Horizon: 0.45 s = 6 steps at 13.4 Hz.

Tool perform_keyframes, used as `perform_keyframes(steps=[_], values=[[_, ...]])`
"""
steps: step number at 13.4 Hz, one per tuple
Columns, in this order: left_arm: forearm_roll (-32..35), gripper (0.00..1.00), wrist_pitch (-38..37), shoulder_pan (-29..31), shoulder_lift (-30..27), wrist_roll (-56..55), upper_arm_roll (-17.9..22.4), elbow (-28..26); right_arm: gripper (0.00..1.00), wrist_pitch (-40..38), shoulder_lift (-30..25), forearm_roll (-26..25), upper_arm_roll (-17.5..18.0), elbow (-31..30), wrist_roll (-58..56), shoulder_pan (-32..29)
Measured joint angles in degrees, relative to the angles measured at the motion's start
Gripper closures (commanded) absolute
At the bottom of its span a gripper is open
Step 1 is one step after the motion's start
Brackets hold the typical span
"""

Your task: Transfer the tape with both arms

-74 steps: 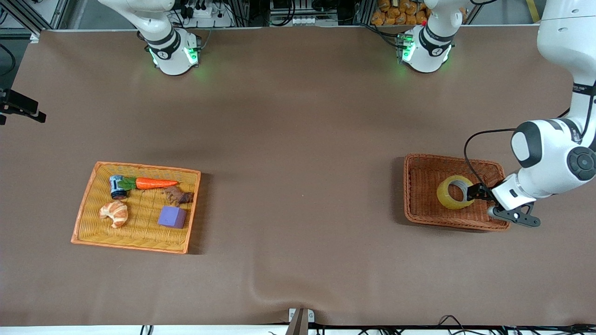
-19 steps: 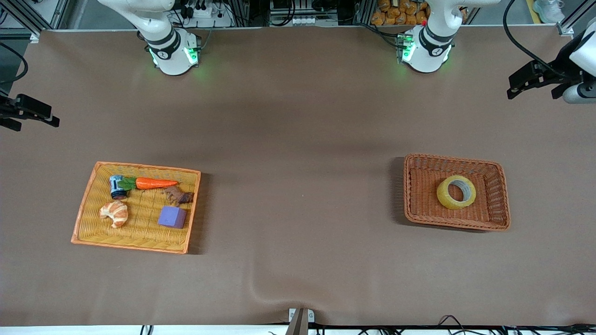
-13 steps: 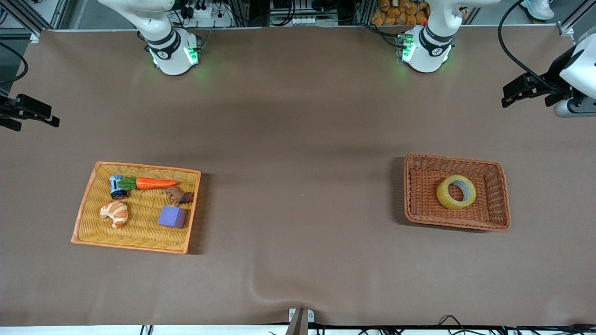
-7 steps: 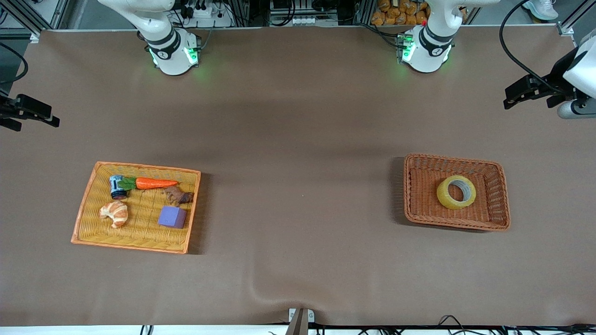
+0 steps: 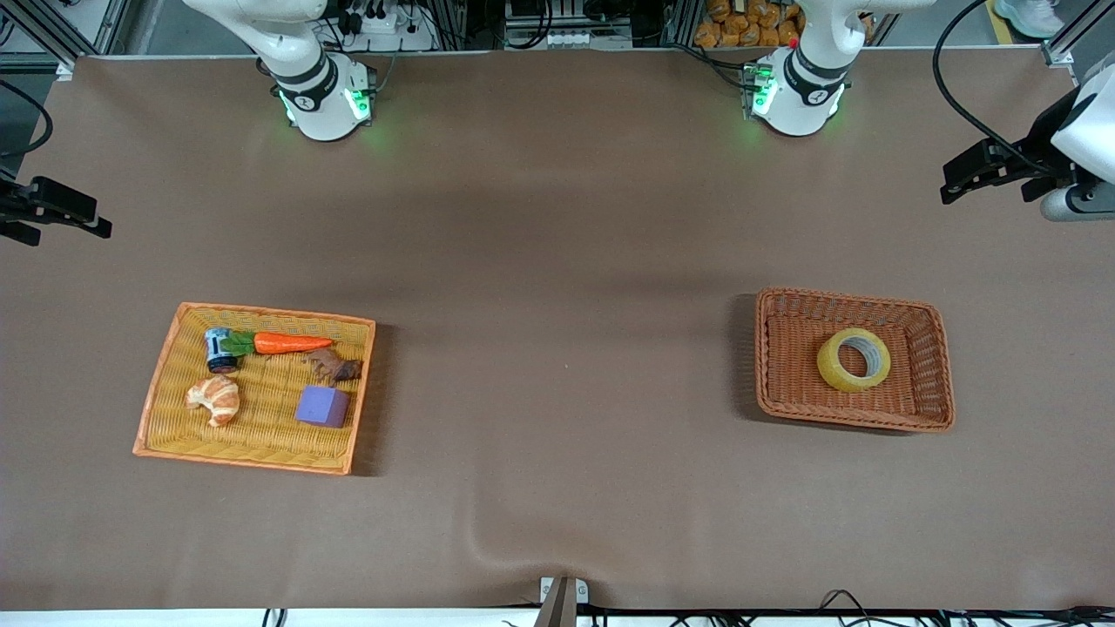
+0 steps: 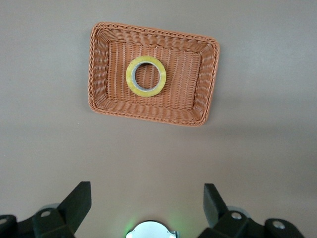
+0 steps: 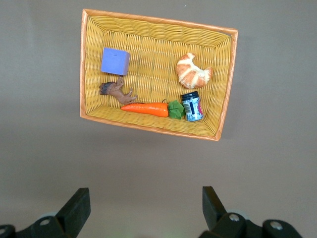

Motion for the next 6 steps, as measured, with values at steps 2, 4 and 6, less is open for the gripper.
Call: perform_keyframes(steps=[2, 4, 6], values=[[0.0, 0.0, 0.0, 0.0, 0.0, 0.0, 0.0, 0.0, 0.0, 0.4, 0.0, 0.0, 0.0, 0.0, 0.0, 0.0], [0.0, 0.0, 0.0, 0.0, 0.0, 0.0, 0.0, 0.0, 0.0, 0.9, 0.0, 0.0, 0.0, 0.0, 0.0, 0.0], [0.0, 0.0, 0.0, 0.0, 0.0, 0.0, 0.0, 0.0, 0.0, 1.2, 0.0, 0.0, 0.0, 0.0, 0.0, 0.0]])
